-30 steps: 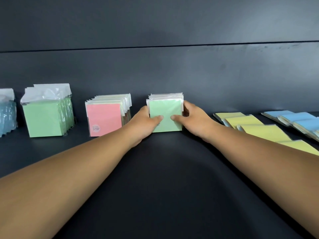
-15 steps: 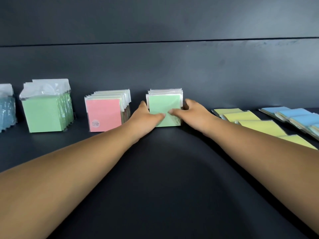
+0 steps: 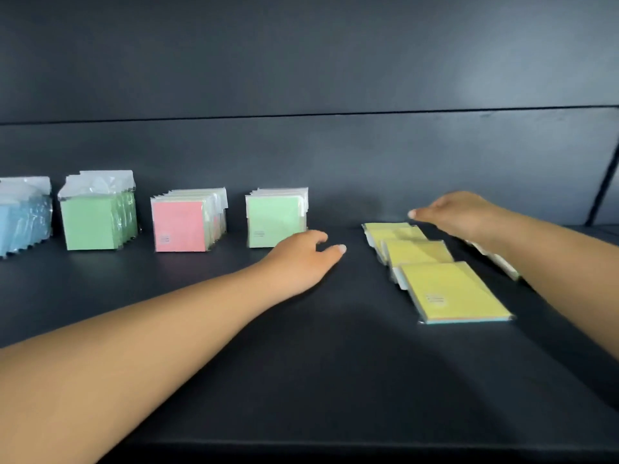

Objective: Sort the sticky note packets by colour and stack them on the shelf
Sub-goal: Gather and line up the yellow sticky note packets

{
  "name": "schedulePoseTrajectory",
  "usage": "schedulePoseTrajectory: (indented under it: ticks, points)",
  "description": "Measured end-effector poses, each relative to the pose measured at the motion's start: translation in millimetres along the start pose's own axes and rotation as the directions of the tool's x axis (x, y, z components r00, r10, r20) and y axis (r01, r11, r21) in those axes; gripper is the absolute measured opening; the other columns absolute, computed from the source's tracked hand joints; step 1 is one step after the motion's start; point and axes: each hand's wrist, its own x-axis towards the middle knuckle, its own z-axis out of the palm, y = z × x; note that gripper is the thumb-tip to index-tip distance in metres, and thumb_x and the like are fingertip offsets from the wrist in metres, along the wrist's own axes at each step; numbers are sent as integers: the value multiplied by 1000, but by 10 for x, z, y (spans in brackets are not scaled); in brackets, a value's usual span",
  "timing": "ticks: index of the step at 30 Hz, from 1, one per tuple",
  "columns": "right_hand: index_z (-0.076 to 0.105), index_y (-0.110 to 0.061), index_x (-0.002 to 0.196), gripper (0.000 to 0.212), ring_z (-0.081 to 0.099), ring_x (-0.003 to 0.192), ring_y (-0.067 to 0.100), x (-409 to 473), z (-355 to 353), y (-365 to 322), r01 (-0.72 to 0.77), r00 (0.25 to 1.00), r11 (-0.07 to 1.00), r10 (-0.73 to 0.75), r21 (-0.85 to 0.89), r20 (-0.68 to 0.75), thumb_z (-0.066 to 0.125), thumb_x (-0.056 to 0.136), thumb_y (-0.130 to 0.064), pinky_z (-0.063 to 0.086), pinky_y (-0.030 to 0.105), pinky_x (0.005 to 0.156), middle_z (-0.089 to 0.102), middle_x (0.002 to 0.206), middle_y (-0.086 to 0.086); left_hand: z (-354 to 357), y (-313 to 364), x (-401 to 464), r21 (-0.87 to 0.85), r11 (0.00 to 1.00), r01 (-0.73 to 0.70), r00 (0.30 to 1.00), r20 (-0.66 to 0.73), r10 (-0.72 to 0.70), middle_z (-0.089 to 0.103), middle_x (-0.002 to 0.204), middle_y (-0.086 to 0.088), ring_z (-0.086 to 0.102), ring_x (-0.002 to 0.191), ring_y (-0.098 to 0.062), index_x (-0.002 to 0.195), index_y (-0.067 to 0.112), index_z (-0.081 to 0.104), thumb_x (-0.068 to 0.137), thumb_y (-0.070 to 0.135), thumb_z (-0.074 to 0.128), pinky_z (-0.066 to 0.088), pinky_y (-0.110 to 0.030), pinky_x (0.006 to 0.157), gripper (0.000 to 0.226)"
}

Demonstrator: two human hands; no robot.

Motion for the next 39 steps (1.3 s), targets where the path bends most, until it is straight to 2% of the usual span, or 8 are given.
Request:
schedulePoseTrajectory:
  ticks: [4,8,16,21,26,31,36,39]
  points:
    - [59,-3,108,49,52,96,28,124,72,205,-56,991,992,41,115,130,49,90,-48,37,32,79,57,112,13,251,315,237,-23,995,96,995,-16,-96,52,94,-6,50,93,-24,92,16,51,96,44,37,34,-29,79,31]
    - [43,-7,135,59,44,125,32,289,157,212,-60,979,989,31,135,203,42,94,-49,35,33,96,43,142,12,373,479,483,3,978,211,978,-10,-211,50,133,-13,45,123,-31,126,5,51,99,44,26,35,-31,94,54]
    - [46,-5,132,49,50,113,32,639,284,130,-136,980,953,89,271,180,42,96,-38,36,32,84,52,128,15,553,504,859,-33,976,215,976,49,-213,53,132,-12,48,122,-28,121,7,59,98,49,24,32,-27,98,59]
    - [54,-14,84,13,44,70,22,740,312,224,-172,985,761,136,625,106,56,89,-26,35,26,65,48,80,5,590,427,922,-255,951,175,983,-16,-185,56,125,-5,47,125,-24,123,13,59,96,52,31,32,-26,95,55]
    - [55,-10,125,44,60,102,18,709,268,226,39,998,576,9,817,-54,66,83,-11,48,31,93,62,110,1,560,387,892,-564,826,4,984,-145,-104,60,121,2,51,116,-11,120,13,60,92,38,50,34,-21,91,39]
    - [62,-26,92,23,60,89,3,547,133,136,292,955,550,-207,783,-211,61,87,-4,49,19,83,61,86,-20,538,452,911,-737,663,-129,964,-249,-89,63,111,-3,58,102,-10,111,12,58,86,18,63,44,-25,96,26]
    - [63,-11,102,14,64,97,15,437,112,119,173,964,433,-258,885,-62,58,89,-9,51,26,91,68,101,3,407,443,818,-828,547,-122,967,-223,-121,67,101,-10,64,93,-22,109,3,60,88,7,60,51,-38,92,22]
    - [64,-15,93,10,64,96,13,375,68,172,100,965,529,-256,843,46,55,93,-20,50,26,91,68,102,1,261,464,657,-819,564,-110,977,-192,-89,67,93,-6,64,85,-19,93,9,63,89,9,58,52,-36,86,7]
